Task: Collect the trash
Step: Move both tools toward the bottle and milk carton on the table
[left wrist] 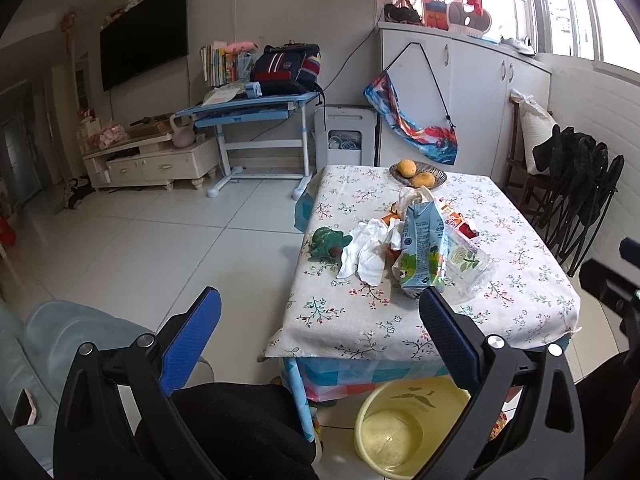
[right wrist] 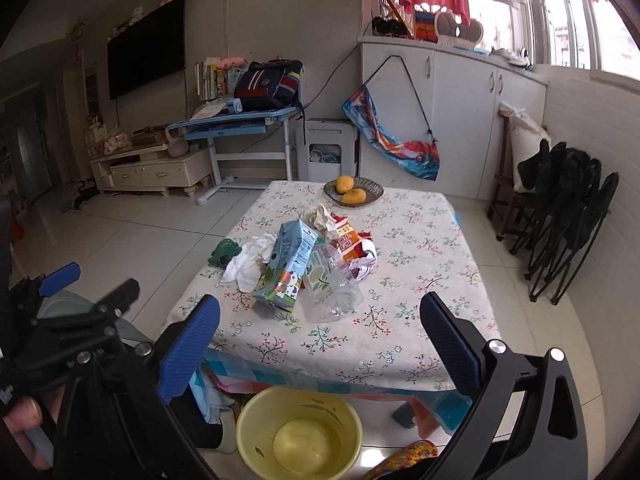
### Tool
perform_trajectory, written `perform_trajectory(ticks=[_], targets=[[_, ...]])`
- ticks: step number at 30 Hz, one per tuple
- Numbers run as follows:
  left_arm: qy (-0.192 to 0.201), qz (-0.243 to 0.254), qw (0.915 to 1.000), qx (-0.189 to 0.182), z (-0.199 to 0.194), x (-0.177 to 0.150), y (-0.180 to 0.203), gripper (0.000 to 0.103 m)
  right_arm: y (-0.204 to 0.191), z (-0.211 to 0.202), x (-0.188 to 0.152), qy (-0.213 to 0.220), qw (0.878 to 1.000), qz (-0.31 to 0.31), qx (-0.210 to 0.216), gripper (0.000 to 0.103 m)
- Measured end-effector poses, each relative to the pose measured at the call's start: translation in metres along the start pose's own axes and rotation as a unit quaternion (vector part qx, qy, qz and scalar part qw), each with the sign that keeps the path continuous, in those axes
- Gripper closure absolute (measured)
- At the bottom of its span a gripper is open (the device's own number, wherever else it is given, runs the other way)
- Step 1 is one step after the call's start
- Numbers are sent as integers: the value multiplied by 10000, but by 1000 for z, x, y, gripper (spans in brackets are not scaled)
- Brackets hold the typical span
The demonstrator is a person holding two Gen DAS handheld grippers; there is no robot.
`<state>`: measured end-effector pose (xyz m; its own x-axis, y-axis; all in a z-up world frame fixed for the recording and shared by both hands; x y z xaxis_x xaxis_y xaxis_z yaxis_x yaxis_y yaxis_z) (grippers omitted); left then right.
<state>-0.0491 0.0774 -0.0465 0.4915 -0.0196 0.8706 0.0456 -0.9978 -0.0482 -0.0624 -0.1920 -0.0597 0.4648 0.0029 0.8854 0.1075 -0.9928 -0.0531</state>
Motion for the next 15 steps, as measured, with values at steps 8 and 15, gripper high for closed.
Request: perform_trajectory(ticks=[8,15], targets=[[-317,12,9995,46,42,-7,6,7,33,38,-22,-170,9987,446,167,7],[-500,99,9987,75,80,-7,11,7,35,64,-27,-351,9938,851,625,7]])
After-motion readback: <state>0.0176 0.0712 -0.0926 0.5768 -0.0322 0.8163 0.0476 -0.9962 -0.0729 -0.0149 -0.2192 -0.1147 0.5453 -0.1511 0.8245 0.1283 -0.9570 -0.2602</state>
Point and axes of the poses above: each gripper's, at about its wrist camera, not at the fingertips, and z roughly the way its jaws point, y to its right, x to its top, the point moved 8 cm from there along z, roughly the way its jaws point, and after that the axes turned 6 degrees about y, right-handed, at the moved point
